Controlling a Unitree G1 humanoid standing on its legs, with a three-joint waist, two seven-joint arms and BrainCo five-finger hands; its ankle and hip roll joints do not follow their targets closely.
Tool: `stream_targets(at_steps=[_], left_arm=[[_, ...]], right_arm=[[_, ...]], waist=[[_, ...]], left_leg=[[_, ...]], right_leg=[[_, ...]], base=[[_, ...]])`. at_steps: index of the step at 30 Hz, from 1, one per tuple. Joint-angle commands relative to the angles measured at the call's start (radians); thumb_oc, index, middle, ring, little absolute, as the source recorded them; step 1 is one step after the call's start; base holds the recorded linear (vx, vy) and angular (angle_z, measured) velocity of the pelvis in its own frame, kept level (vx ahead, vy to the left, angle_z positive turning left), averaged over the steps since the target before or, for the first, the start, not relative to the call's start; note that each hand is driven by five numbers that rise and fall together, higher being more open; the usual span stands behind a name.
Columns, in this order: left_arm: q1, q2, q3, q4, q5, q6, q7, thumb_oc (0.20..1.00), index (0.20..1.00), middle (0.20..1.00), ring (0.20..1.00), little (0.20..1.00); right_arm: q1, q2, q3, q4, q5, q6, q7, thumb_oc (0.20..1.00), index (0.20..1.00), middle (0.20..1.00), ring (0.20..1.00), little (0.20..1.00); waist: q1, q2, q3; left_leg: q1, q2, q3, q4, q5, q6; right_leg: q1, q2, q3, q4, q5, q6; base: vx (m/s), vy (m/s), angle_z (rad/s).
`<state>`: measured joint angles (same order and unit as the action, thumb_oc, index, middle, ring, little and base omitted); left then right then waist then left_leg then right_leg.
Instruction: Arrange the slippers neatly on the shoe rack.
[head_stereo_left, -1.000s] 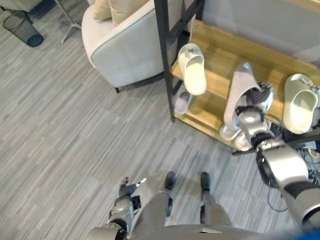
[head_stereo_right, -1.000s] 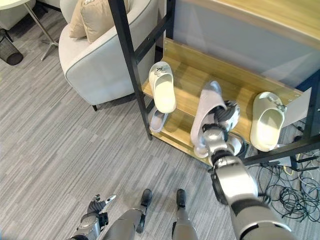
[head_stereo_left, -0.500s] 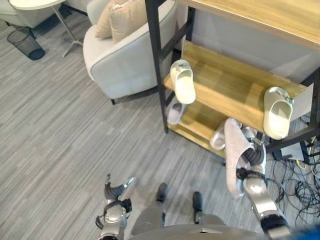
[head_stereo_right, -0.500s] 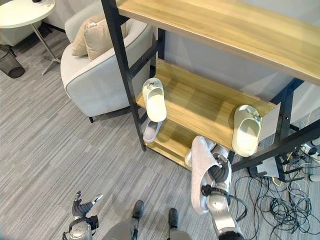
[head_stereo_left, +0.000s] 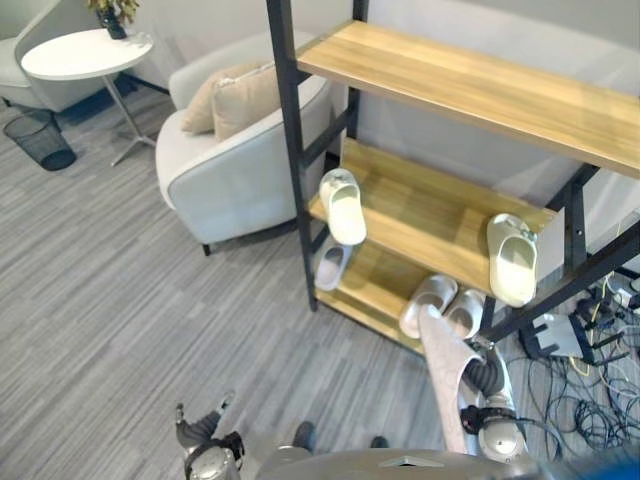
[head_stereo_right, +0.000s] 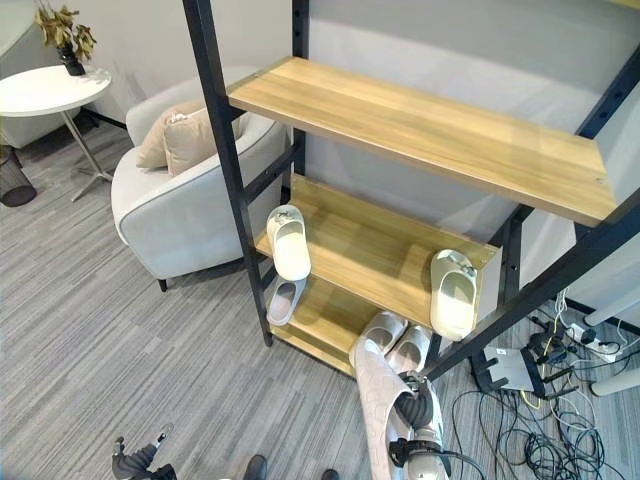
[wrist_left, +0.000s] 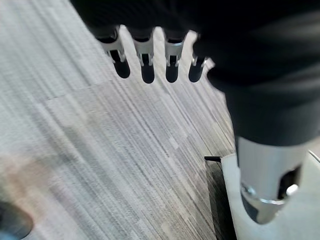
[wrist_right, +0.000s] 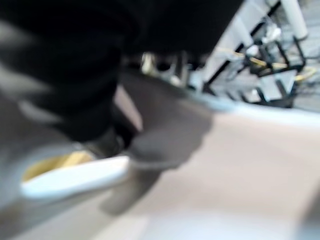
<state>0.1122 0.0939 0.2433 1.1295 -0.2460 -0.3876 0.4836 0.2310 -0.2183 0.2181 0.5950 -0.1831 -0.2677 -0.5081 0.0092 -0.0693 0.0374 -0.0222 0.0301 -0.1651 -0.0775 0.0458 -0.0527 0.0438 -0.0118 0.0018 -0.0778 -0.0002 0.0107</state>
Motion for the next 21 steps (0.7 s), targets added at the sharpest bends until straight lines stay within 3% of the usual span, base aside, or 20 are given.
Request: stream_targets(at_steps=[1, 6, 10, 11, 13, 16, 21], left_arm=[[-0.060, -0.017, 0.022, -0.013, -0.064, -0.068, -0.018, 1.000, 1.000, 1.000, 1.000, 1.000], [-0.099, -0.031, 0.074, -0.066, -0.131, -0.053, -0.032, 1.000, 1.000, 1.000, 1.000, 1.000], [-0.124, -0.041, 0.088, -0.051, -0.137, -0.064, -0.033, 1.000, 1.000, 1.000, 1.000, 1.000], [-0.146, -0.029, 0.092, -0.039, -0.144, -0.069, -0.041, 1.000, 1.000, 1.000, 1.000, 1.000], [-0.161, -0.016, 0.091, -0.030, -0.144, -0.073, -0.044, 1.000, 1.000, 1.000, 1.000, 1.000], [-0.130, 0.012, 0.078, 0.025, -0.120, -0.083, -0.035, 1.000, 1.000, 1.000, 1.000, 1.000], [-0.111, 0.043, 0.062, 0.062, -0.094, -0.093, -0.042, 1.000, 1.000, 1.000, 1.000, 1.000]], right_arm=[[0.010, -0.017, -0.027, -0.074, -0.003, -0.044, -0.026, 0.200, 0.200, 0.200, 0.200, 0.200], [0.008, -0.009, -0.030, -0.041, 0.005, -0.061, -0.042, 0.200, 0.200, 0.200, 0.200, 0.200], [-0.020, -0.029, -0.018, 0.008, 0.016, -0.068, -0.050, 0.200, 0.200, 0.200, 0.200, 0.200], [-0.037, -0.028, -0.015, 0.017, 0.032, -0.069, -0.055, 0.200, 0.200, 0.200, 0.200, 0.200], [-0.049, -0.019, -0.011, 0.019, 0.042, -0.069, -0.062, 0.200, 0.200, 0.200, 0.200, 0.200], [-0.013, 0.008, 0.000, 0.033, 0.032, -0.066, -0.068, 0.200, 0.200, 0.200, 0.200, 0.200], [0.052, 0.039, 0.006, 0.059, 0.033, -0.092, -0.074, 0.200, 0.200, 0.200, 0.200, 0.200]], waist=[[0.005, 0.061, 0.009], [0.000, 0.037, 0.038], [0.008, 0.059, 0.050], [0.016, 0.054, 0.059], [0.025, 0.052, 0.067], [0.030, 0.069, 0.024], [0.026, 0.031, -0.017]], left_leg=[[0.017, 0.095, -0.059, 0.029, -0.038, -0.121], [-0.098, 0.091, -0.006, 0.226, -0.097, -0.133], [-0.229, 0.038, -0.030, 0.171, -0.031, -0.120], [-0.291, 0.001, -0.044, 0.156, -0.022, -0.113], [-0.324, -0.017, -0.049, 0.151, -0.021, -0.114], [-0.244, 0.000, -0.078, 0.113, 0.056, -0.096], [-0.174, -0.010, -0.050, 0.121, 0.014, -0.054]], right_leg=[[-0.051, 0.050, -0.017, 0.238, -0.166, -0.036], [-0.067, 0.023, -0.053, 0.278, -0.186, -0.049], [-0.062, 0.018, -0.053, 0.271, -0.201, -0.042], [-0.045, 0.015, -0.042, 0.265, -0.207, -0.044], [-0.032, 0.016, -0.027, 0.259, -0.207, -0.042], [0.015, 0.017, 0.004, 0.240, -0.218, 0.016], [0.046, -0.044, 0.023, 0.210, -0.163, 0.080]], base=[[-0.06, -0.178, 0.21], [-0.06, -0.121, 0.13], [0.07, 0.086, 0.23], [0.16, 0.119, 0.14], [0.17, 0.133, -0.05], [0.31, 0.286, -0.33], [0.24, 0.282, -0.35]])
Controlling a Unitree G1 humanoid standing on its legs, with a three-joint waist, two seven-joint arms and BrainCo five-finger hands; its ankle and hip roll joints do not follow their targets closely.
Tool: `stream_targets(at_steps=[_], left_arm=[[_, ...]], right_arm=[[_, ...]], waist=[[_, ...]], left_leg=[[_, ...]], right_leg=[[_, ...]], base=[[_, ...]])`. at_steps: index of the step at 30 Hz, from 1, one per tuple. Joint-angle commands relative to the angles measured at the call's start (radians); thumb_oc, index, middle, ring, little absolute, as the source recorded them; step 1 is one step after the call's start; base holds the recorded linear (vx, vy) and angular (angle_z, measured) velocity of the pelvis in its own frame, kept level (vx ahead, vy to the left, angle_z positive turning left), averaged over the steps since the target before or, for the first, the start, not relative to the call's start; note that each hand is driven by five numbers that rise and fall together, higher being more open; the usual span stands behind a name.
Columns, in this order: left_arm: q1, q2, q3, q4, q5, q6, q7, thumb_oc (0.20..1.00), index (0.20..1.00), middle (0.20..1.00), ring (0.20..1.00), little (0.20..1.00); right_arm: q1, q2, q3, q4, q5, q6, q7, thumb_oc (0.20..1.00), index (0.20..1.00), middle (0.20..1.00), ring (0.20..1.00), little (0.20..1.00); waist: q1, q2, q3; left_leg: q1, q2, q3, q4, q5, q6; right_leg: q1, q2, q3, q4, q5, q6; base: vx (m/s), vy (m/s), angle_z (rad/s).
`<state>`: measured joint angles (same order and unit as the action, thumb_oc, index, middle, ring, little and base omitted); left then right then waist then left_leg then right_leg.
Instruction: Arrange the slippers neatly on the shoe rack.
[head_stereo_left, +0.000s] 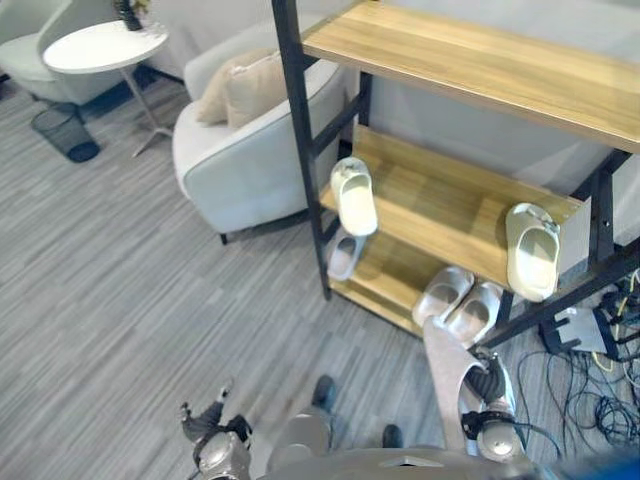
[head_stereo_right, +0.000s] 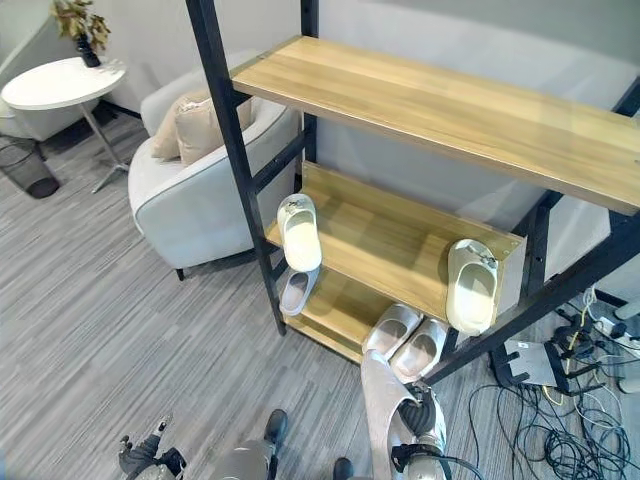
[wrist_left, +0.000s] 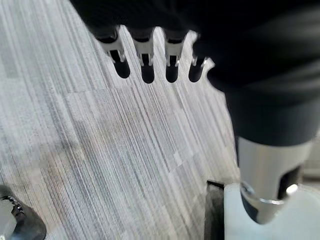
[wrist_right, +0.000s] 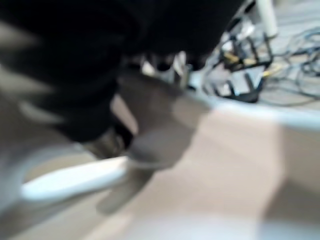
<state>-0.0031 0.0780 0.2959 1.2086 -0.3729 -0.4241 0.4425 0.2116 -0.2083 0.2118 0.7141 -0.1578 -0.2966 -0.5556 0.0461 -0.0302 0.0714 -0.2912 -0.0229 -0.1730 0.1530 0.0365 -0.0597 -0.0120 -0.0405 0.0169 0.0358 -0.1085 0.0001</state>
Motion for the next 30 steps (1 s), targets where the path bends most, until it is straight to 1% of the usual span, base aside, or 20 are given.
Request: stream_targets(at_steps=[1, 2, 3, 4, 5, 6, 7, 9, 10, 11, 12, 13, 15, 19, 21, 23, 25, 26, 28, 30], left_arm=[[0.001, 0.067, 0.007, -0.021, 0.034, -0.056, -0.004, 1.000, 1.000, 1.000, 1.000, 1.000], [0.001, 0.067, 0.007, -0.021, 0.034, -0.055, -0.005, 1.000, 1.000, 1.000, 1.000, 1.000], [-0.004, 0.079, -0.010, -0.032, 0.051, -0.053, 0.000, 1.000, 1.000, 1.000, 1.000, 1.000], [-0.005, 0.079, -0.010, -0.032, 0.051, -0.052, 0.001, 1.000, 1.000, 1.000, 1.000, 1.000], [-0.027, 0.095, -0.017, -0.031, 0.048, -0.062, 0.010, 1.000, 1.000, 1.000, 1.000, 1.000], [-0.039, 0.102, -0.013, -0.033, 0.047, -0.061, 0.015, 1.000, 1.000, 1.000, 1.000, 1.000], [-0.049, 0.106, -0.006, -0.042, 0.043, -0.062, 0.018, 1.000, 1.000, 1.000, 1.000, 1.000], [-0.046, 0.096, -0.002, -0.062, 0.032, -0.064, 0.016, 1.000, 1.000, 1.000, 1.000, 1.000], [-0.056, 0.096, 0.003, -0.068, 0.017, -0.070, 0.016, 1.000, 1.000, 1.000, 1.000, 1.000], [-0.074, 0.097, 0.004, -0.085, 0.015, -0.072, 0.007, 1.000, 1.000, 1.000, 1.000, 1.000], [-0.085, 0.091, 0.013, -0.108, 0.007, -0.067, 0.017, 1.000, 1.000, 1.000, 1.000, 1.000], [-0.100, 0.083, 0.014, -0.121, 0.005, -0.073, 0.022, 1.000, 1.000, 1.000, 1.000, 1.000], [-0.141, 0.061, 0.021, -0.163, -0.006, -0.078, 0.049, 1.000, 1.000, 1.000, 1.000, 1.000], [-0.200, 0.024, 0.040, -0.163, -0.050, -0.102, 0.044, 1.000, 1.000, 1.000, 1.000, 1.000], [-0.233, 0.012, 0.068, -0.156, -0.102, -0.117, 0.038, 1.000, 1.000, 1.000, 1.000, 1.000], [-0.277, -0.001, 0.119, -0.144, -0.167, -0.140, 0.032, 1.000, 1.000, 1.000, 1.000, 1.000], [-0.290, -0.004, 0.143, -0.149, -0.190, -0.156, 0.032, 1.000, 1.000, 1.000, 1.000, 1.000], [-0.318, -0.002, 0.173, -0.122, -0.235, -0.167, 0.016, 1.000, 1.000, 1.000, 1.000, 1.000], [-0.342, 0.000, 0.181, -0.111, -0.263, -0.169, -0.001, 1.000, 1.000, 1.000, 1.000, 1.000], [-0.377, 0.004, 0.219, -0.116, -0.331, -0.171, -0.022, 1.000, 1.000, 1.000, 1.000, 1.000]], right_arm=[[0.071, 0.036, 0.007, -0.046, 0.013, -0.072, -0.029, 0.200, 0.200, 0.200, 0.200, 0.200], [0.070, 0.036, 0.007, -0.045, 0.012, -0.073, -0.029, 0.200, 0.200, 0.200, 0.200, 0.200], [0.056, 0.039, -0.006, -0.030, 0.021, -0.082, -0.036, 0.200, 0.200, 0.200, 0.200, 0.200], [0.056, 0.039, -0.007, -0.030, 0.021, -0.082, -0.036, 0.200, 0.200, 0.200, 0.200, 0.200], [0.022, 0.035, -0.019, -0.020, 0.026, -0.093, -0.044, 0.200, 0.200, 0.200, 0.200, 0.200], [0.016, 0.038, -0.028, -0.026, 0.033, -0.095, -0.043, 0.200, 0.200, 0.200, 0.200, 0.200], [0.011, 0.041, -0.046, -0.029, 0.046, -0.096, -0.043, 0.200, 0.200, 0.200, 0.200, 0.200], [-0.014, 0.034, -0.052, -0.017, 0.053, -0.095, -0.043, 0.200, 0.200, 0.200, 0.200, 0.200], [-0.040, 0.031, -0.055, -0.003, 0.058, -0.094, -0.036, 0.200, 0.200, 0.200, 0.200, 0.200], [-0.047, 0.038, -0.059, 0.005, 0.064, -0.096, -0.030, 0.200, 0.200, 0.200, 0.200, 0.200], [-0.057, 0.040, -0.060, 0.013, 0.066, -0.097, -0.036, 0.200, 0.200, 0.200, 0.200, 0.200], [-0.066, 0.040, -0.056, 0.026, 0.061, -0.098, -0.049, 0.200, 0.200, 0.200, 0.200, 0.200], [-0.098, 0.035, -0.040, 0.052, 0.051, -0.113, -0.074, 0.200, 0.200, 0.200, 0.200, 0.200], [-0.174, 0.029, -0.030, 0.109, 0.051, -0.135, -0.116, 0.200, 0.200, 0.200, 0.200, 0.200], [-0.214, 0.027, -0.029, 0.135, 0.062, -0.141, -0.131, 0.200, 0.200, 0.200, 0.200, 0.200], [-0.255, 0.030, -0.025, 0.152, 0.064, -0.143, -0.149, 0.200, 0.200, 0.200, 0.200, 0.200], [-0.268, 0.034, -0.020, 0.153, 0.067, -0.144, -0.154, 0.200, 0.200, 0.200, 0.200, 0.200], [-0.311, 0.032, -0.014, 0.154, 0.061, -0.146, -0.169, 0.200, 0.200, 0.200, 0.200, 0.200], [-0.341, 0.028, -0.010, 0.148, 0.063, -0.143, -0.179, 0.200, 0.200, 0.200, 0.200, 0.200], [-0.395, 0.025, -0.006, 0.135, 0.071, -0.133, -0.186, 0.200, 0.200, 0.200, 0.200, 0.200]], waist=[[-0.009, -0.013, -0.053], [-0.007, -0.013, -0.054], [-0.009, -0.017, -0.043], [-0.007, -0.017, -0.044], [0.000, -0.012, -0.014], [0.002, -0.014, -0.005], [0.002, -0.015, 0.006], [0.008, -0.021, 0.020], [0.008, -0.025, 0.036], [0.007, -0.037, 0.046], [0.008, -0.043, 0.055], [0.007, -0.048, 0.060], [0.004, -0.042, 0.086], [-0.002, -0.030, 0.099], [0.000, -0.029, 0.103], [0.001, -0.033, 0.091], [0.001, -0.037, 0.080], [0.000, -0.047, 0.059], [-0.004, -0.057, 0.028], [-0.007, -0.072, -0.006]], left_leg=[[0.098, 0.043, -0.035, -0.102, 0.014, -0.041], [0.097, 0.044, -0.034, -0.101, 0.013, -0.041], [0.095, 0.042, -0.016, -0.071, -0.009, -0.024], [0.092, 0.042, -0.015, -0.069, -0.011, -0.024], [0.069, 0.053, 0.000, -0.024, -0.031, -0.011], [0.060, 0.054, 0.006, -0.011, -0.042, -0.007], [0.057, 0.058, 0.014, -0.007, -0.051, -0.001], [0.052, 0.066, 0.037, -0.003, -0.069, -0.001], [0.047, 0.067, 0.039, 0.007, -0.078, -0.002], [0.026, 0.057, 0.030, 0.034, -0.088, -0.002], [-0.013, 0.046, 0.018, 0.066, -0.098, -0.001], [-0.043, 0.032, 0.004, 0.094, -0.108, -0.006], [-0.107, 0.028, -0.021, 0.149, -0.121, -0.021], [-0.240, 0.020, -0.055, 0.254, -0.140, -0.026], [-0.310, 0.012, -0.064, 0.321, -0.154, -0.026], [-0.388, 0.002, -0.075, 0.386, -0.176, -0.024], [-0.421, -0.001, -0.081, 0.418, -0.188, -0.024], [-0.508, -0.002, -0.083, 0.485, -0.213, -0.024], [-0.589, -0.003, -0.083, 0.546, -0.236, -0.021], [-0.706, -0.004, -0.077, 0.655, -0.283, -0.023]], right_leg=[[0.092, -0.022, 0.010, 0.113, -0.040, 0.100], [0.090, -0.022, 0.012, 0.114, -0.040, 0.100], [0.049, -0.038, 0.012, 0.204, 0.015, 0.116], [0.045, -0.038, 0.014, 0.207, 0.014, 0.116], [-0.015, -0.055, -0.026, 0.302, 0.065, 0.131], [-0.034, -0.062, -0.050, 0.309, 0.073, 0.137], [-0.065, -0.073, -0.087, 0.286, 0.080, 0.145], [-0.078, -0.092, -0.160, 0.140, 0.079, 0.141], [-0.099, -0.093, -0.177, 0.093, 0.105, 0.140], [-0.098, -0.089, -0.166, 0.063, 0.109, 0.132], [-0.101, -0.087, -0.145, 0.057, 0.102, 0.137], [-0.114, -0.079, -0.131, 0.066, 0.091, 0.128], [-0.180, -0.055, -0.128, 0.143, 0.034, 0.114], [-0.317, -0.048, -0.164, 0.331, -0.066, 0.089], [-0.389, -0.058, -0.183, 0.420, -0.099, 0.080], [-0.469, -0.069, -0.197, 0.503, -0.144, 0.070], [-0.508, -0.073, -0.201, 0.546, -0.163, 0.066], [-0.598, -0.090, -0.211, 0.633, -0.201, 0.061], [-0.686, -0.105, -0.211, 0.709, -0.234, 0.051], [-0.801, -0.117, -0.210, 0.820, -0.281, 0.041]], base=[[0.09, 0.145, -0.12], [0.07, 0.229, -0.20], [0.04, 0.170, -0.24], [-0.04, 0.265, -0.36], [-0.11, 0.139, -0.36], [-0.13, 0.175, -0.45], [-0.06, 0.084, -0.37], [-0.02, 0.002, -0.36], [-0.01, -0.047, -0.40], [-0.06, -0.041, -0.42], [-0.09, -0.023, -0.22], [-0.13, -0.040, 0.16], [-0.14, -0.047, 0.57], [-0.12, -0.008, 0.40], [-0.12, 0.002, 0.10], [-0.09, 0.004, 0.13], [-0.07, 0.004, 0.14], [-0.11, 0.020, 0.18], [-0.07, 0.027, 0.07], [-0.03, 0.027, -0.04]])
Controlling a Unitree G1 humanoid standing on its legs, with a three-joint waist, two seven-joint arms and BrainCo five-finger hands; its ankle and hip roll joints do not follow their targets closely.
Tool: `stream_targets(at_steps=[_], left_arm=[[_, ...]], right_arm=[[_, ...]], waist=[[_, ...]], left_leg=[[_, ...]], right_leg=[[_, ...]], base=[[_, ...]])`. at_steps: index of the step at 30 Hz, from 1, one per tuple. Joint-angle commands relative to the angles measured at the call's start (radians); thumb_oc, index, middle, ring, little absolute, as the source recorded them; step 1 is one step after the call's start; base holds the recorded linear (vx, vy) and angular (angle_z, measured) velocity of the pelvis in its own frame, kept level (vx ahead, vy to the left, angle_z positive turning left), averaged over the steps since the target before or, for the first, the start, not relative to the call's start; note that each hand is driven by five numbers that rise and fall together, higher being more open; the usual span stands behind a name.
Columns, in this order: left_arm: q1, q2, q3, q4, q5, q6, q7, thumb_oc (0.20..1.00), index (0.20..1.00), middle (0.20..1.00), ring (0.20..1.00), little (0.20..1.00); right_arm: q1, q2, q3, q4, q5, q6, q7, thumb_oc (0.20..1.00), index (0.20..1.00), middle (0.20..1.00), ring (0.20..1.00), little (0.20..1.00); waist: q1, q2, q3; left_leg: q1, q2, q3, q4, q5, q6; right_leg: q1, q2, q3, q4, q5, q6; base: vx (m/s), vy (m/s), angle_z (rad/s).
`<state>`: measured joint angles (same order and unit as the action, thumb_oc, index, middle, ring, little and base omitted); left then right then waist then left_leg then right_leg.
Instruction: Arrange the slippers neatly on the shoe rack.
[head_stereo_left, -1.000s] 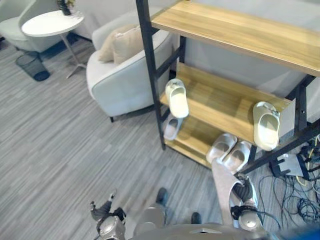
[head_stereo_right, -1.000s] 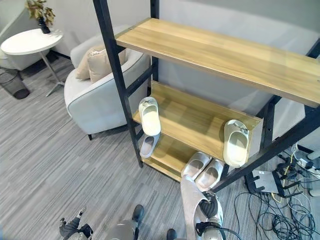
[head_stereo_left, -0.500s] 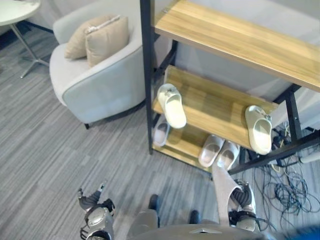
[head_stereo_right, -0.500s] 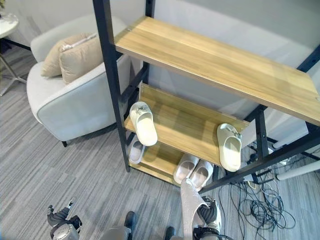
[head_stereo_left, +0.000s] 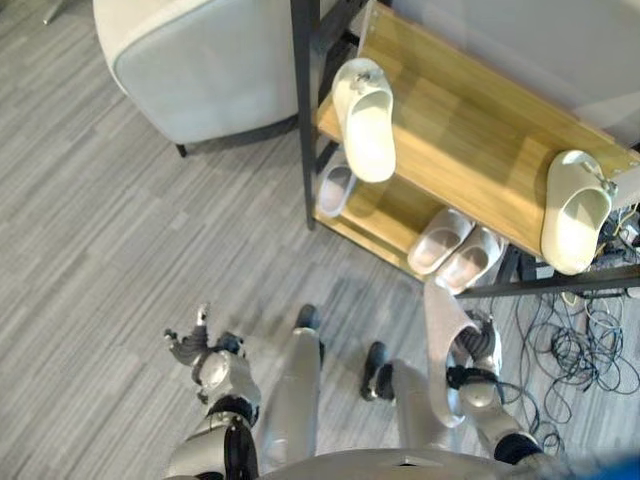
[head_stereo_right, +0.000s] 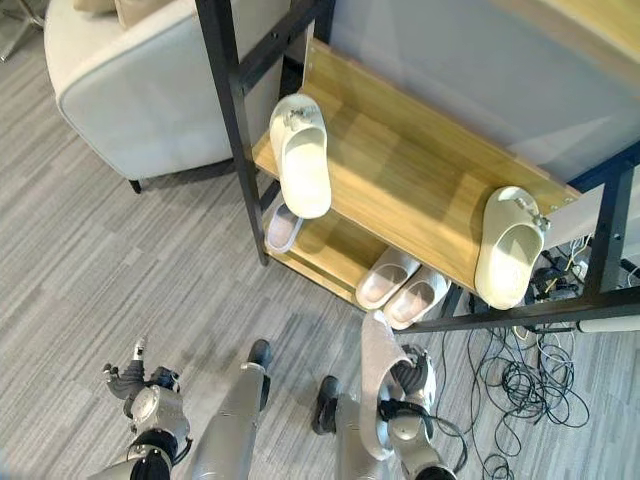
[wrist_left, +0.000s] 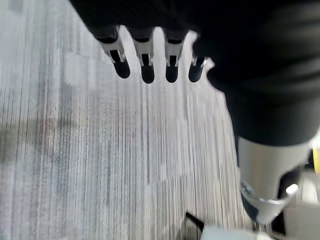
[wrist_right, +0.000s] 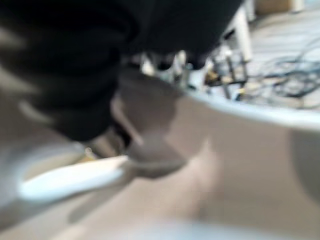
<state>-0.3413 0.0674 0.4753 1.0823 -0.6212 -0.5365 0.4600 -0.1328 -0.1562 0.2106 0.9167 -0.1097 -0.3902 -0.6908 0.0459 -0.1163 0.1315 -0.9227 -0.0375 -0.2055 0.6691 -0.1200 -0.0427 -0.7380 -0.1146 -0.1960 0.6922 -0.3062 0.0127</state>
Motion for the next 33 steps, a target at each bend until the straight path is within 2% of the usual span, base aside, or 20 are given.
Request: stream_targets(at_steps=[1, 5, 7, 8, 10, 11, 12, 13, 14, 15, 21, 24, 25, 26, 27, 31, 33], left_arm=[[-0.056, 0.014, 0.058, 0.009, -0.116, -0.057, -0.054, 1.000, 1.000, 1.000, 1.000, 1.000], [-0.123, 0.036, 0.105, -0.015, -0.205, -0.043, -0.097, 1.000, 1.000, 1.000, 1.000, 1.000], [-0.152, 0.049, 0.111, -0.020, -0.216, -0.041, -0.100, 1.000, 1.000, 1.000, 1.000, 1.000], [-0.202, 0.068, 0.128, -0.032, -0.243, -0.039, -0.097, 1.000, 1.000, 1.000, 1.000, 1.000], [-0.262, 0.095, 0.139, -0.045, -0.268, -0.033, -0.101, 1.000, 1.000, 1.000, 1.000, 1.000], [-0.268, 0.098, 0.141, -0.044, -0.268, -0.032, -0.102, 1.000, 1.000, 1.000, 1.000, 1.000], [-0.317, 0.117, 0.128, -0.056, -0.272, -0.012, -0.108, 1.000, 1.000, 1.000, 1.000, 1.000], [-0.341, 0.124, 0.124, -0.069, -0.271, -0.012, -0.095, 1.000, 1.000, 1.000, 1.000, 1.000], [-0.343, 0.124, 0.124, -0.069, -0.270, -0.012, -0.094, 1.000, 1.000, 1.000, 1.000, 1.000], [-0.389, 0.126, 0.127, -0.100, -0.279, -0.010, -0.090, 1.000, 1.000, 1.000, 1.000, 1.000], [-0.479, 0.122, 0.173, -0.161, -0.313, -0.004, -0.084, 1.000, 1.000, 1.000, 1.000, 1.000], [-0.506, 0.128, 0.202, -0.158, -0.338, 0.003, -0.097, 1.000, 1.000, 1.000, 1.000, 1.000], [-0.510, 0.128, 0.205, -0.156, -0.341, 0.004, -0.101, 1.000, 1.000, 1.000, 1.000, 1.000], [-0.525, 0.131, 0.218, -0.152, -0.360, 0.014, -0.113, 1.000, 1.000, 1.000, 1.000, 1.000], [-0.528, 0.132, 0.220, -0.150, -0.361, 0.014, -0.116, 1.000, 1.000, 1.000, 1.000, 1.000], [-0.567, 0.125, 0.240, -0.155, -0.379, 0.026, -0.125, 1.000, 1.000, 1.000, 1.000, 1.000], [-0.571, 0.115, 0.246, -0.158, -0.385, 0.022, -0.127, 1.000, 1.000, 1.000, 1.000, 1.000]], right_arm=[[-0.073, -0.028, -0.005, -0.074, 0.026, -0.034, -0.051, 0.200, 0.200, 0.200, 0.200, 0.200], [-0.183, -0.058, 0.015, -0.117, 0.019, 0.005, -0.050, 0.200, 0.200, 0.200, 0.200, 0.200], [-0.232, -0.080, 0.016, -0.135, 0.022, 0.024, -0.048, 0.200, 0.200, 0.200, 0.200, 0.200], [-0.305, -0.098, 0.013, -0.173, 0.030, 0.061, -0.043, 0.200, 0.200, 0.200, 0.200, 0.200], [-0.388, -0.105, 0.005, -0.214, 0.042, 0.116, -0.022, 0.200, 0.200, 0.200, 0.200, 0.200], [-0.394, -0.105, 0.004, -0.216, 0.043, 0.120, -0.021, 0.200, 0.200, 0.200, 0.200, 0.200], [-0.487, -0.110, 0.010, -0.220, 0.050, 0.182, 0.008, 0.200, 0.200, 0.200, 0.200, 0.200], [-0.530, -0.111, 0.012, -0.212, 0.042, 0.222, 0.018, 0.200, 0.200, 0.200, 0.200, 0.200], [-0.532, -0.111, 0.012, -0.212, 0.042, 0.222, 0.018, 0.200, 0.200, 0.200, 0.200, 0.200], [-0.630, -0.100, 0.010, -0.209, 0.045, 0.290, 0.028, 0.200, 0.200, 0.200, 0.200, 0.200], [-0.823, -0.119, -0.016, -0.177, 0.034, 0.429, 0.083, 0.200, 0.200, 0.200, 0.200, 0.200], [-0.877, -0.142, -0.021, -0.186, 0.015, 0.475, 0.121, 0.200, 0.200, 0.200, 0.200, 0.200], [-0.882, -0.144, -0.021, -0.187, 0.013, 0.479, 0.124, 0.200, 0.200, 0.200, 0.200, 0.200], [-0.926, -0.155, -0.019, -0.183, 0.012, 0.503, 0.154, 0.200, 0.200, 0.200, 0.200, 0.200], [-0.931, -0.157, -0.018, -0.182, 0.012, 0.504, 0.155, 0.200, 0.200, 0.200, 0.200, 0.200], [-1.048, -0.180, 0.030, -0.169, -0.019, 0.593, 0.273, 0.200, 0.200, 0.200, 0.200, 0.200], [-1.059, -0.183, 0.035, -0.164, -0.023, 0.603, 0.290, 0.200, 0.200, 0.200, 0.200, 0.200]], waist=[[-0.009, 0.009, -0.086], [-0.016, -0.015, -0.138], [-0.020, -0.021, -0.145], [-0.032, -0.029, -0.150], [-0.044, -0.034, -0.155], [-0.043, -0.035, -0.152], [-0.053, -0.037, -0.152], [-0.054, -0.039, -0.132], [-0.056, -0.040, -0.140], [-0.058, -0.046, -0.094], [-0.046, -0.053, 0.069], [-0.041, -0.053, 0.137], [-0.039, -0.052, 0.143], [-0.035, -0.049, 0.188], [-0.033, -0.049, 0.196], [-0.020, -0.041, 0.314], [-0.014, -0.036, 0.338]], left_leg=[[-0.132, 0.010, -0.042, 0.179, -0.140, -0.043], [-0.334, -0.002, -0.014, 0.298, -0.176, -0.060], [-0.383, -0.007, -0.010, 0.324, -0.184, -0.063], [-0.459, -0.011, -0.001, 0.380, -0.220, -0.073], [-0.545, -0.017, 0.005, 0.434, -0.234, -0.080], [-0.566, -0.019, 0.006, 0.436, -0.211, -0.081], [-0.621, -0.018, 0.005, 0.505, -0.263, -0.086], [-0.647, -0.020, 0.009, 0.529, -0.253, -0.091], [-0.647, -0.018, 0.011, 0.538, -0.277, -0.091], [-0.647, -0.010, 0.020, 0.582, -0.303, -0.095], [-0.647, 0.013, 0.042, 0.755, -0.386, -0.092], [-0.647, 0.020, 0.042, 0.832, -0.405, -0.093], [-0.647, 0.020, 0.042, 0.842, -0.415, -0.094], [-0.647, 0.020, 0.036, 0.903, -0.431, -0.098], [-0.647, 0.021, 0.036, 0.910, -0.434, -0.098], [-0.647, 0.014, 0.009, 1.074, -0.491, -0.100], [-0.647, 0.013, 0.006, 1.110, -0.508, -0.102]], right_leg=[[-0.138, -0.049, 0.006, 0.213, -0.097, 0.028], [-0.360, -0.071, 0.022, 0.367, -0.146, 0.007], [-0.415, -0.079, 0.036, 0.402, -0.162, -0.003], [-0.499, -0.087, 0.050, 0.468, -0.195, -0.010], [-0.596, -0.090, 0.072, 0.533, -0.207, -0.016], [-0.620, -0.092, 0.074, 0.540, -0.190, -0.017], [-0.683, -0.095, 0.095, 0.618, -0.238, -0.023], [-0.721, -0.097, 0.106, 0.657, -0.227, -0.031], [-0.716, -0.096, 0.106, 0.660, -0.247, -0.030], [-0.731, -0.103, 0.120, 0.718, -0.257, -0.034], [-0.762, -0.101, 0.160, 0.902, -0.303, -0.041], [-0.774, -0.094, 0.176, 0.980, -0.313, -0.045], [-0.774, -0.093, 0.178, 0.989, -0.320, -0.044], [-0.779, -0.086, 0.200, 1.045, -0.327, -0.046], [-0.779, -0.085, 0.202, 1.052, -0.330, -0.045], [-0.783, -0.064, 0.261, 1.213, -0.343, -0.049], [-0.785, -0.058, 0.269, 1.247, -0.350, -0.047]], base=[[-0.03, 0.040, 0.00], [-0.01, 0.008, 0.00], [0.02, 0.005, 0.02], [0.03, 0.017, 0.04], [-0.03, 0.039, 0.02], [0.04, 0.023, -0.04], [0.00, 0.034, -0.05], [0.11, 0.001, -0.04], [0.00, -0.001, -0.03], [0.06, -0.028, -0.04], [0.01, 0.011, -0.05], [0.02, 0.013, -0.14], [0.06, 0.040, -0.09], [0.06, 0.034, -0.02], [0.07, 0.065, -0.07], [0.08, 0.074, -0.14], [0.06, 0.053, -0.16]])
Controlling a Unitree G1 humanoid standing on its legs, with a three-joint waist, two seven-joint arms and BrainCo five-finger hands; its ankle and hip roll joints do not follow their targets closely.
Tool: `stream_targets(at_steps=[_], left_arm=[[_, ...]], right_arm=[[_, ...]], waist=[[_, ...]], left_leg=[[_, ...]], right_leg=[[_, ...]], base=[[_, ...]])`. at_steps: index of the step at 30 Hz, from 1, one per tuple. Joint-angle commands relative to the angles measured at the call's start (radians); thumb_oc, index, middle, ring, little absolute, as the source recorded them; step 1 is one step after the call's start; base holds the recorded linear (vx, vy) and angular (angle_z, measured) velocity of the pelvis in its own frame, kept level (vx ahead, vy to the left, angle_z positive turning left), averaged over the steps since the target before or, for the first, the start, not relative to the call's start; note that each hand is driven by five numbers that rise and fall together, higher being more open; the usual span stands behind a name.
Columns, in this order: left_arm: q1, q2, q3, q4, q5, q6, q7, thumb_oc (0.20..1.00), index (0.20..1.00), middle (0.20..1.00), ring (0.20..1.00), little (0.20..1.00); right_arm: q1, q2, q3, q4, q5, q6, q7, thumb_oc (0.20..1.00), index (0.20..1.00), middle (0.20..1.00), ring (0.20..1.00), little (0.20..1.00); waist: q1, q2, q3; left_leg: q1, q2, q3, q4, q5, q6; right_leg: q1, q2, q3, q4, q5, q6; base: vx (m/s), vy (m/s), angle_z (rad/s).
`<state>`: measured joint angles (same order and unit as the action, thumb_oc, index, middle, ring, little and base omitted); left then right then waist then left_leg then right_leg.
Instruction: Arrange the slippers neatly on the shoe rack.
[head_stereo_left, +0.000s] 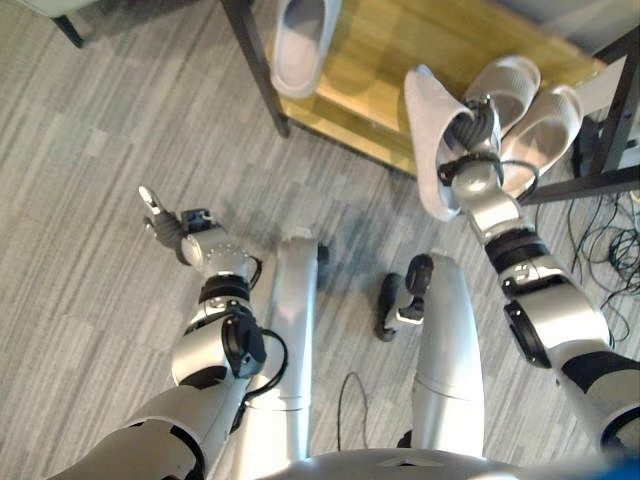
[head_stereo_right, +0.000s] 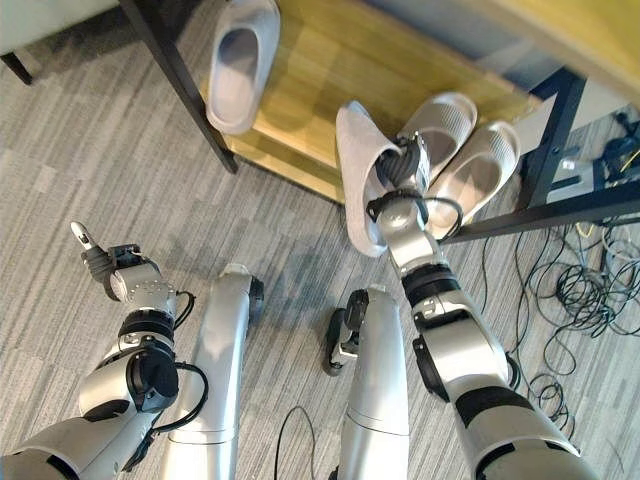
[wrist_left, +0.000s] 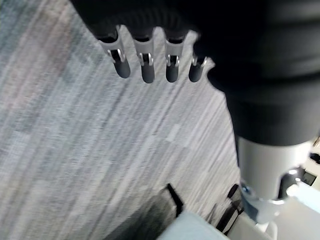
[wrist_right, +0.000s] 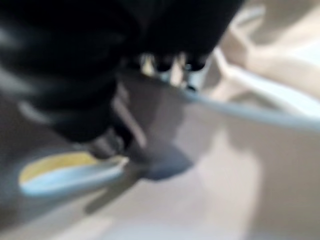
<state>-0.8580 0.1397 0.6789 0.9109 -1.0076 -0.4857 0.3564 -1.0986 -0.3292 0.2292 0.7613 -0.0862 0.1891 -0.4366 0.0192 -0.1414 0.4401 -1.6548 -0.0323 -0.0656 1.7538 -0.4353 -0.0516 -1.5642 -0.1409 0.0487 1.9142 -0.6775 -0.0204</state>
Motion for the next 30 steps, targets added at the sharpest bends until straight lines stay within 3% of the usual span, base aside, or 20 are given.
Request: stream_targets(at_steps=[1, 6, 15, 21, 30], left_arm=[[-0.057, 0.042, 0.044, 0.010, 0.001, -0.034, -0.019, 1.000, 1.000, 1.000, 1.000, 1.000], [-0.039, 0.006, 0.050, 0.006, -0.008, -0.032, -0.018, 1.000, 1.000, 1.000, 1.000, 1.000], [-0.004, -0.046, 0.052, 0.006, -0.037, -0.020, -0.061, 1.000, 1.000, 1.000, 1.000, 1.000], [0.023, -0.071, 0.057, 0.008, -0.049, -0.012, -0.089, 1.000, 1.000, 1.000, 1.000, 1.000], [0.067, -0.145, 0.025, -0.037, -0.061, 0.024, -0.149, 1.000, 1.000, 1.000, 1.000, 1.000]], right_arm=[[-0.094, -0.012, 0.019, -0.009, -0.052, 0.029, 0.046, 0.200, 0.200, 0.200, 0.200, 0.200], [-0.123, -0.041, 0.050, -0.056, -0.085, 0.049, 0.107, 0.200, 0.200, 0.200, 0.200, 0.200], [-0.279, -0.093, 0.151, 0.006, -0.099, 0.039, 0.084, 0.200, 0.200, 0.200, 0.200, 0.200], [-0.349, -0.103, 0.203, 0.052, -0.058, -0.018, 0.070, 0.200, 0.200, 0.200, 0.200, 0.200], [-0.505, -0.091, 0.341, 0.305, -0.012, 0.002, 0.049, 0.200, 0.200, 0.200, 0.200, 0.200]], waist=[[0.014, -0.008, 0.039], [0.023, 0.009, 0.079], [0.028, 0.022, 0.079], [0.043, 0.024, 0.079], [0.063, 0.021, 0.080]], left_leg=[[0.085, 0.006, -0.133, 0.048, -0.199, -0.093], [0.085, -0.007, -0.135, 0.123, -0.222, -0.101], [0.085, -0.006, -0.117, 0.099, -0.208, -0.091], [0.085, -0.006, -0.115, 0.106, -0.213, -0.083], [0.085, -0.005, -0.104, 0.132, -0.234, -0.073]], right_leg=[[0.042, -0.032, 0.028, 0.043, 0.023, -0.013], [0.046, -0.025, 0.051, 0.113, 0.015, -0.011], [0.053, -0.045, 0.065, 0.116, 0.014, -0.018], [0.052, -0.051, 0.076, 0.132, 0.011, -0.015], [0.055, -0.059, 0.096, 0.156, 0.011, -0.006]], base=[[0.06, 0.061, -0.09], [0.06, 0.053, -0.06], [0.02, 0.014, 0.00], [0.02, 0.032, 0.03], [0.03, 0.051, 0.04]])
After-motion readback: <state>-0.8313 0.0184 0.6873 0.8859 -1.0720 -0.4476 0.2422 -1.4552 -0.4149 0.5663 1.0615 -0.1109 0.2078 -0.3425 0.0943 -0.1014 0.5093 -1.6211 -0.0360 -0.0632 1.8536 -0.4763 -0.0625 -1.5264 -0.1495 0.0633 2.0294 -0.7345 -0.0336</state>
